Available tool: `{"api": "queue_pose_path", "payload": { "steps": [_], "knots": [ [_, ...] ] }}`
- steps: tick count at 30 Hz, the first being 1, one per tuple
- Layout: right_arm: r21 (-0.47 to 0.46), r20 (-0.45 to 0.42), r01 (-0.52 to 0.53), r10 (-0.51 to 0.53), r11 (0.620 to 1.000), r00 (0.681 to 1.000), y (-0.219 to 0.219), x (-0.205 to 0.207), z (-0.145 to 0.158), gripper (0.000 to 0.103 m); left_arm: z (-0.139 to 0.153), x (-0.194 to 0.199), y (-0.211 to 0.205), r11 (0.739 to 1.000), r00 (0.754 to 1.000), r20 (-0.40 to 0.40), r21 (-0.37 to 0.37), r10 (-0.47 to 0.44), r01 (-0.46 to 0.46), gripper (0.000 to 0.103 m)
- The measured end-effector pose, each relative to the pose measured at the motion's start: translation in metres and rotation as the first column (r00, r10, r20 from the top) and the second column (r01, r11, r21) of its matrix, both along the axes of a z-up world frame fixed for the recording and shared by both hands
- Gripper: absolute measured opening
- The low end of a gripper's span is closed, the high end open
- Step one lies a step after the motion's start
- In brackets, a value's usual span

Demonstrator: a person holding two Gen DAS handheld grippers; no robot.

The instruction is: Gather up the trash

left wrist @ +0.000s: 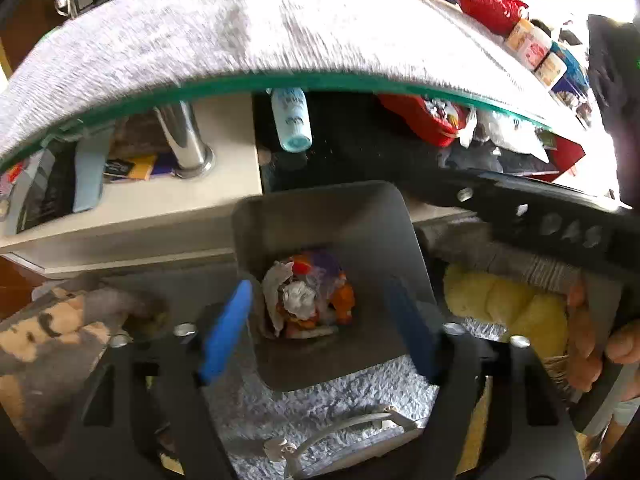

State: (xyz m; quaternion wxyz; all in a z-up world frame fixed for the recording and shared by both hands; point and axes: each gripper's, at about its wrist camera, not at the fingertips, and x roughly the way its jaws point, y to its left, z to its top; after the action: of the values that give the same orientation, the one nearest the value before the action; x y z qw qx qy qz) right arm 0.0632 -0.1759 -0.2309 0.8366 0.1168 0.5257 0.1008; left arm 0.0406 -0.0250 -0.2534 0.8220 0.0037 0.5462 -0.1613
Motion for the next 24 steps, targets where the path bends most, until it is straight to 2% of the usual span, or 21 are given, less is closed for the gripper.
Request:
{"api": "queue_pose_path", "payload": {
  "steps": [1, 5, 8, 11, 15, 18, 24],
  "knots": [
    [0.009, 0.021, 0.018, -0.018, 1.000, 1.000, -0.006, -0.003, 0.009, 0.080, 0.007, -0.001, 0.002, 1.000, 1.000, 0.015, 0.004, 0.004, -0.004, 0.082],
    [0.026, 0.108, 0.060, -0.062, 0.998, 0.992, -0.019, -0.011, 0.039, 0.100, 0.041, -0.006, 0.006, 1.000, 0.995, 0.104, -0.005, 0.005, -0.004, 0.095],
    [0.007, 0.170, 0.084, -0.084, 0.996, 0.982, -0.027, -0.020, 0.063, 0.100, 0.069, -0.010, 0.008, 1.000, 0.984, 0.177, -0.007, 0.015, -0.014, 0.095],
    [-0.024, 0.253, 0.122, -0.112, 0.992, 0.961, -0.034, -0.031, 0.086, 0.100, 0.101, -0.018, 0.010, 1.000, 0.963, 0.268, -0.003, 0.025, -0.025, 0.095],
    [-0.074, 0.382, 0.174, -0.133, 0.982, 0.914, -0.040, -0.051, 0.122, 0.100, 0.142, -0.033, 0.016, 0.999, 0.919, 0.390, -0.026, 0.049, -0.042, 0.095],
    [-0.131, 0.473, 0.242, -0.154, 0.961, 0.867, -0.045, -0.065, 0.149, 0.100, 0.174, -0.044, 0.025, 0.996, 0.865, 0.494, -0.044, 0.087, -0.075, 0.095],
    [-0.169, 0.606, 0.343, -0.177, 0.924, 0.775, -0.050, -0.093, 0.191, 0.100, 0.211, -0.058, 0.040, 0.988, 0.789, 0.597, -0.053, 0.146, -0.144, 0.095]
  ]
}}
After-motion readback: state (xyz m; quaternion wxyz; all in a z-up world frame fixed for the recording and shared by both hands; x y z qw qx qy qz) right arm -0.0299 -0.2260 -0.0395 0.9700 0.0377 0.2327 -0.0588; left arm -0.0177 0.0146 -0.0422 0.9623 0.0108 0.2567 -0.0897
